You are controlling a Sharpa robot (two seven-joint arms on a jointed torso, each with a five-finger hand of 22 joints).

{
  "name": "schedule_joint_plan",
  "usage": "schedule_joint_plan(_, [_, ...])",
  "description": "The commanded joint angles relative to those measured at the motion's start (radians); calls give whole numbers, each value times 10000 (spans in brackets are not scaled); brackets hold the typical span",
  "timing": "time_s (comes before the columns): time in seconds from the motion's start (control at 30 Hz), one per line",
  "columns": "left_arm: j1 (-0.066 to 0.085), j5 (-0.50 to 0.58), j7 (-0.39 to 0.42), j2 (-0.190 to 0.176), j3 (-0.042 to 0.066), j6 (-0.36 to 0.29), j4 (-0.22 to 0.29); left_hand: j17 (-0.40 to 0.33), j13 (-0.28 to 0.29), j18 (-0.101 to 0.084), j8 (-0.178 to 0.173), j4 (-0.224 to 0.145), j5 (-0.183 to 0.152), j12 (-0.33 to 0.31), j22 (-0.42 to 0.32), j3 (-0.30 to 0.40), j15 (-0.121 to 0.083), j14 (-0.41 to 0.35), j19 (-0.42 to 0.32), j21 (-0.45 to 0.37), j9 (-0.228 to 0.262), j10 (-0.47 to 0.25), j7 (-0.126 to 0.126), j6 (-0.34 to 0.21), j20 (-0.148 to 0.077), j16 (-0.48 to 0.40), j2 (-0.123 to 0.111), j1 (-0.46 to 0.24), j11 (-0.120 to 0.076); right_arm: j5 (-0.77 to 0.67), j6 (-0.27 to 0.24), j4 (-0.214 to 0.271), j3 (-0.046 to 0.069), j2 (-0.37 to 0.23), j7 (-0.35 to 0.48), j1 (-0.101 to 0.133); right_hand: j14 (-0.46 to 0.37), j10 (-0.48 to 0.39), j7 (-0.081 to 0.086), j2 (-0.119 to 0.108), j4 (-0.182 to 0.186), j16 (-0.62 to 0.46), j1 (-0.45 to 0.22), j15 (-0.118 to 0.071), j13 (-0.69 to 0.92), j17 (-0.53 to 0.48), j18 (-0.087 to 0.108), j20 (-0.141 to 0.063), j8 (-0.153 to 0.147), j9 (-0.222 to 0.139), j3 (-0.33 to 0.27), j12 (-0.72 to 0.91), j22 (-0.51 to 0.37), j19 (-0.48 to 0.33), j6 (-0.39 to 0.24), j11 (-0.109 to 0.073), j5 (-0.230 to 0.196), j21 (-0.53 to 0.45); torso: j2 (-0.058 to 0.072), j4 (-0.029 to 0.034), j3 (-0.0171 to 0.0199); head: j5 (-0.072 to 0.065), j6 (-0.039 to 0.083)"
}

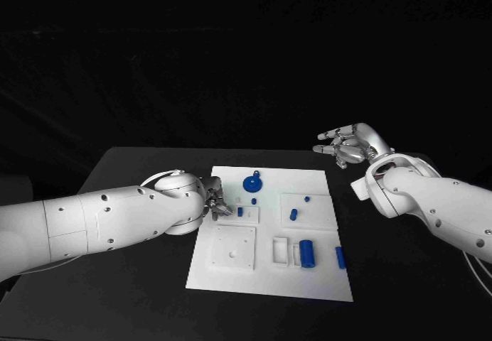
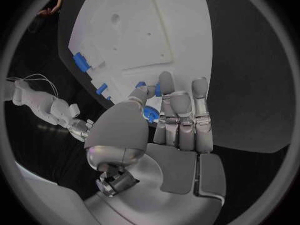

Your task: Assemble the parts on the task board

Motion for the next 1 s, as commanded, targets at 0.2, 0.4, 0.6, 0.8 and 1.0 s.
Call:
schedule_joint_plan(0.2, [-23, 302, 21, -26, -14, 432, -7, 11, 16, 117, 53, -1321, 68, 38, 205, 1331, -19, 63, 28, 57, 1, 397, -255, 226, 4, 20, -16, 127, -78, -27, 120, -30, 6, 34, 105, 0, 2, -19, 22, 22, -21, 41, -89, -30, -17, 15, 82, -20, -43, -8, 56, 38, 675, 296, 31, -62, 13, -22, 0, 4, 1, -15, 16])
schedule_joint_plan(0.4, [-21, 624, 42, -4, -11, 625, -130, 10, 15, 111, 64, -1333, 68, 28, 206, 1342, -16, 44, 3, 63, 8, 387, -249, 210, 6, 6, -9, 129, -71, -14, 128, -46, 5, 44, 108, -1, 2, -19, 22, 22, -21, 41, -89, -30, -17, 15, 82, -20, -43, -8, 56, 38, 675, 296, 31, -62, 13, -22, 2, 0, 1, -20, 65])
schedule_joint_plan(0.6, [-17, 962, 57, 7, -8, 758, -217, 6, 18, 110, 75, -1344, 67, 24, 208, 1346, -14, 41, -9, 73, 21, 385, -247, 198, 6, -5, -3, 130, -70, 0, 134, -59, 5, 40, 109, -1, 2, -19, 22, 22, -21, 41, -89, -30, -17, 15, 82, -20, -43, -8, 56, 38, 675, 296, 31, -62, 13, -22, 4, -5, 2, -29, 48])
schedule_joint_plan(0.8, [31, 1105, 69, 3, -4, 856, -265, 6, 18, 110, 75, -1344, 67, 24, 208, 1346, -14, 41, -9, 73, 21, 385, -247, 198, 6, -5, -3, 130, -70, 4, 135, -61, 5, 50, 109, -2, 2, -21, 21, 32, -51, 38, -89, -31, -18, 13, 81, -21, -41, -8, 78, 38, 677, 297, 35, -63, 2, -17, 4, 7, 12, -33, 43])
schedule_joint_plan(1.0, [71, 1198, 92, 73, -1, 1024, -419, 12, 34, 110, 87, -1362, 62, 35, 208, 1348, -13, 38, -25, 97, 35, 380, -245, 185, 7, 1, 6, 127, -70, 7, 144, -85, 5, 81, 111, -5, 2, -21, 21, 32, -51, 38, -89, -31, -18, 13, 81, -21, -41, -8, 78, 38, 677, 297, 35, -63, 2, -17, 2, -4, 6, -44, 63])
